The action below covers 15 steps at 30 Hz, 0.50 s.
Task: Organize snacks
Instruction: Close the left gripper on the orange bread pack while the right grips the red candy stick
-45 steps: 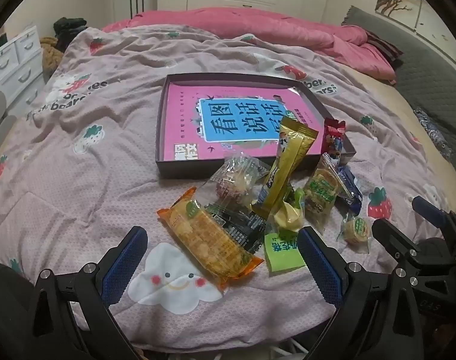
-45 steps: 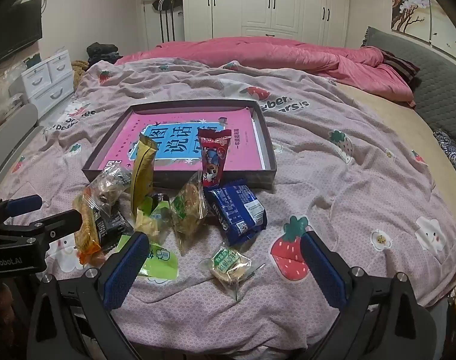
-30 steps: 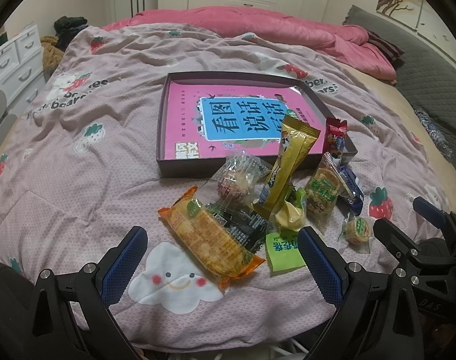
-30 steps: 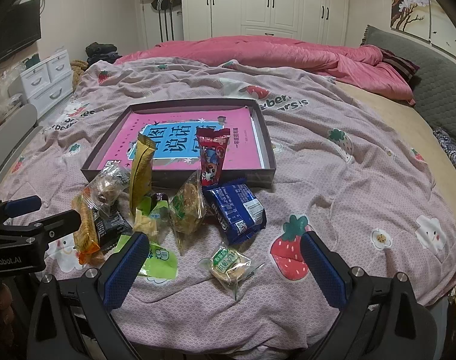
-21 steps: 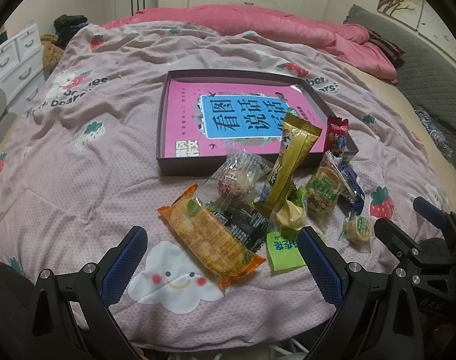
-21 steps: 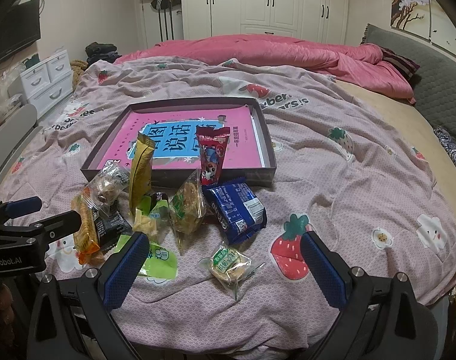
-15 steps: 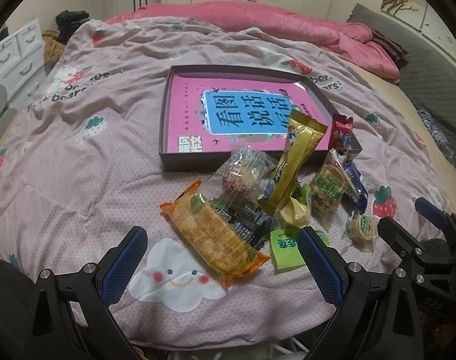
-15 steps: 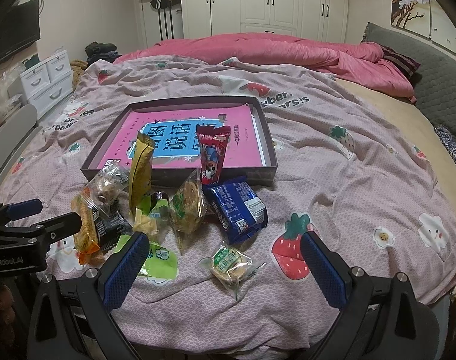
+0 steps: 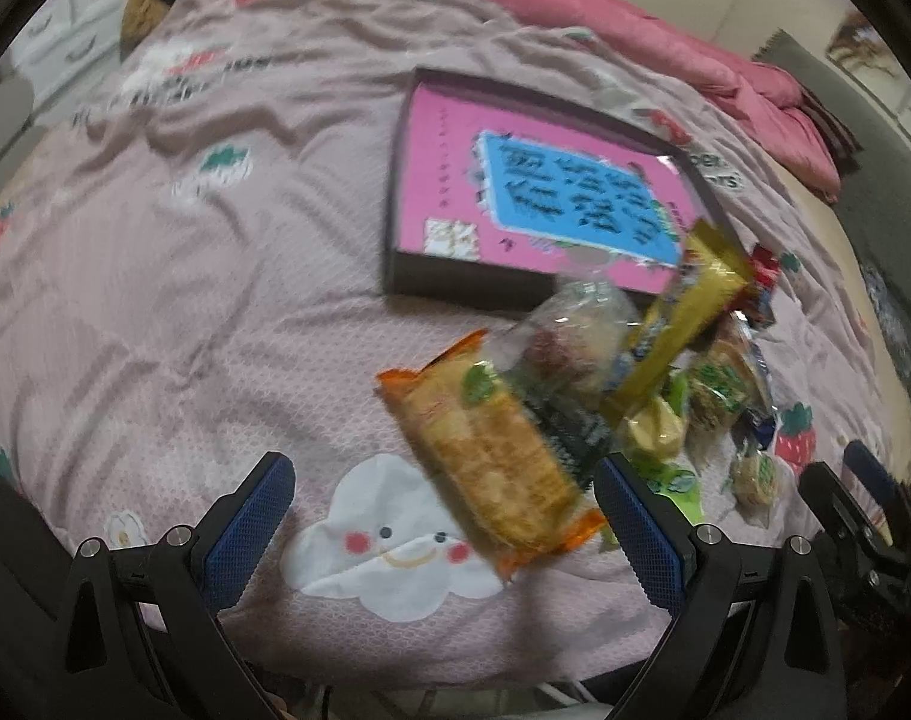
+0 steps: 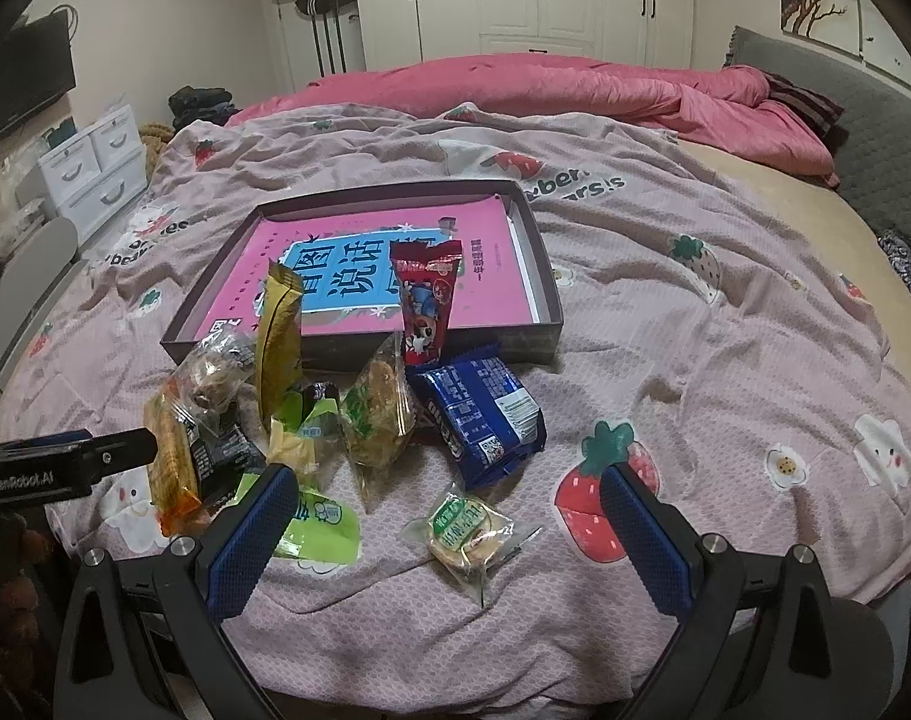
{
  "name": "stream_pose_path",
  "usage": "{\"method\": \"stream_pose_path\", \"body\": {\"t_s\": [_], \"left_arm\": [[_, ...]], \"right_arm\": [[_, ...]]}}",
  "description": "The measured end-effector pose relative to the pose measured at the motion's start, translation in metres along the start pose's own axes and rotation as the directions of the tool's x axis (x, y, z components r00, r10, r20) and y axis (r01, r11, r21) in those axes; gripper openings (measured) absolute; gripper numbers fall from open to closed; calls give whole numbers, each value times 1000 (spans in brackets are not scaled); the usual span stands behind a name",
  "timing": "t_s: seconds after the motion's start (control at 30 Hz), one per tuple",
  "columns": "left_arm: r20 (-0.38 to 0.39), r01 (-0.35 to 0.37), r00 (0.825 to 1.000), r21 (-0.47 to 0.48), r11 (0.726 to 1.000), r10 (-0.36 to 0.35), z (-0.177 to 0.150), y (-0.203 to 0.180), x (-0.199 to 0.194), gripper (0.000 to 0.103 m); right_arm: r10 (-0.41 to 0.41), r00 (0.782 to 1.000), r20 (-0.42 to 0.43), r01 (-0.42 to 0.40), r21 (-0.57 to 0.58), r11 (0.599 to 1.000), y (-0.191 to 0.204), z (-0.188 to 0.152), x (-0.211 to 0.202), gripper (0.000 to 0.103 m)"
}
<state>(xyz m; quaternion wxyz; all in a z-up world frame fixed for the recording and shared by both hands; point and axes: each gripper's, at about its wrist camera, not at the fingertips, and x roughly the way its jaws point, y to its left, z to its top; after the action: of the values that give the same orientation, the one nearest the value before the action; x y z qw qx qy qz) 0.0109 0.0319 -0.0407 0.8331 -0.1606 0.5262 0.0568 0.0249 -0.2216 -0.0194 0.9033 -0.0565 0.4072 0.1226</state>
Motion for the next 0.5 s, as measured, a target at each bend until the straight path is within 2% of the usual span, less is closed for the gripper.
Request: {"method": "stream_pose_path", "body": {"t_s": [0.17,0.27,0.4,0.5], "left_arm": [[-72,13,997,-63,998,-18,-1,9,21,100],[-87,21,996,-86,996,-28,2,9,28,100],[-84,31,996,-94,995,-39,7,4,34,100],[-83,43,995,-102,994,-52,11,3,39,100]], "right_arm": [[-3,997,79,2,10,1000,-4,4,6,102],[2,996,85,-3,17,1000,-5,9,11,102],[-2,999,46,1,22,1000,-8,16,20,102],[6,998,65,-9,45,999,-11,27,27,101]]}}
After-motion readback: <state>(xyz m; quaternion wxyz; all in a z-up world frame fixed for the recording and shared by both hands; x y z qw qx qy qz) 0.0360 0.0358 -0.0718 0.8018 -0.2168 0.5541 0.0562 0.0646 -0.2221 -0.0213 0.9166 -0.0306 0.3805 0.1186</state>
